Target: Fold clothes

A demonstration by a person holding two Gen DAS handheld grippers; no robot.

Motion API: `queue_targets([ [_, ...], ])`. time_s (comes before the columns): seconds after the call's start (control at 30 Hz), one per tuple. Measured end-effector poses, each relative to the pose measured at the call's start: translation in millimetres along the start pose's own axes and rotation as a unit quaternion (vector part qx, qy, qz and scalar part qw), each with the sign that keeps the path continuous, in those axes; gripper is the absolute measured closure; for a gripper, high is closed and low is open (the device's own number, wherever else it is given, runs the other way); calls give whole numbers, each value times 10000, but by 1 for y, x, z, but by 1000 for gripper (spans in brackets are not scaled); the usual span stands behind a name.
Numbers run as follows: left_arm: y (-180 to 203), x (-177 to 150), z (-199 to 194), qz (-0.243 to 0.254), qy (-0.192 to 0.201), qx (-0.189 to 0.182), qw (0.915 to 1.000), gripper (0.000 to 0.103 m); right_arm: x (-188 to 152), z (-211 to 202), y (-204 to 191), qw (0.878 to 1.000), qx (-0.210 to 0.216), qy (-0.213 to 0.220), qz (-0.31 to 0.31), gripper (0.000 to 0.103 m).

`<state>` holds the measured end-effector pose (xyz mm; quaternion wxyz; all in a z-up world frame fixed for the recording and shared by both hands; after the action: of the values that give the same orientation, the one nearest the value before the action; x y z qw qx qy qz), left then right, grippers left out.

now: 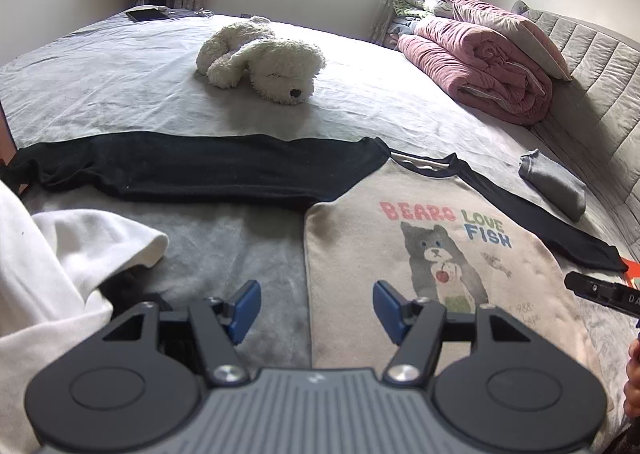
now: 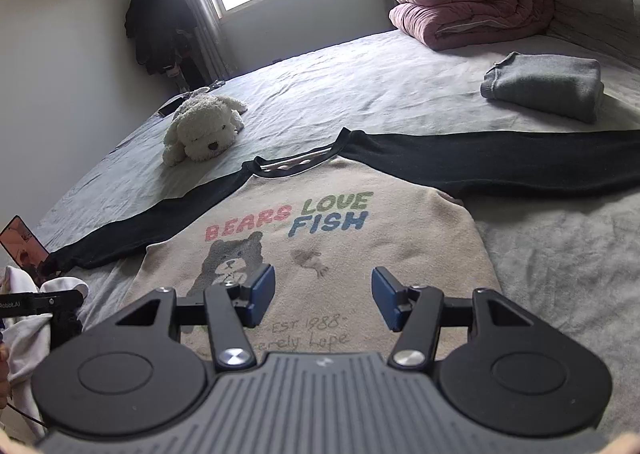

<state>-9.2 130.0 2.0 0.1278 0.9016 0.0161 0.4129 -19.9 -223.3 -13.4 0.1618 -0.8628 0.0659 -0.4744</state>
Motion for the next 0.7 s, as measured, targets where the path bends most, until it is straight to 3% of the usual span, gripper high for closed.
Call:
queue_targets([
  [0.27, -8, -44, -34, -704, -542, -244, 9958, 40, -21, -58, 39, 9989, -297, 22, 348, 45],
  [0.47, -31, -89, -39, -1935, -992, -598, 9742, 42, -50, -88, 67, 9966, -547, -38, 611, 45],
  [0.57, -32, -105, -43, -2208, -866, -786, 9683, 43, -64, -95, 74, 9946, -740, -163, 708, 45],
  [0.7, -30, -113, -46, -2164, -687, -784, 9707, 48, -78, -99, 76, 9947, -745, -269, 662, 45],
])
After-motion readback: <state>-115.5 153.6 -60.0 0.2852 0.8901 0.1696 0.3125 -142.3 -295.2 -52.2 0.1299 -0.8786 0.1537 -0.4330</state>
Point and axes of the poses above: each gripper's, at about its wrist camera, not at the fingertips, and z roughly the way its jaws point, y to its right, x to its top, the point moved 4 cm from there along z, roughly the way its jaws point, and after that the axes turned 4 degrees about y, right-handed, at the moved point
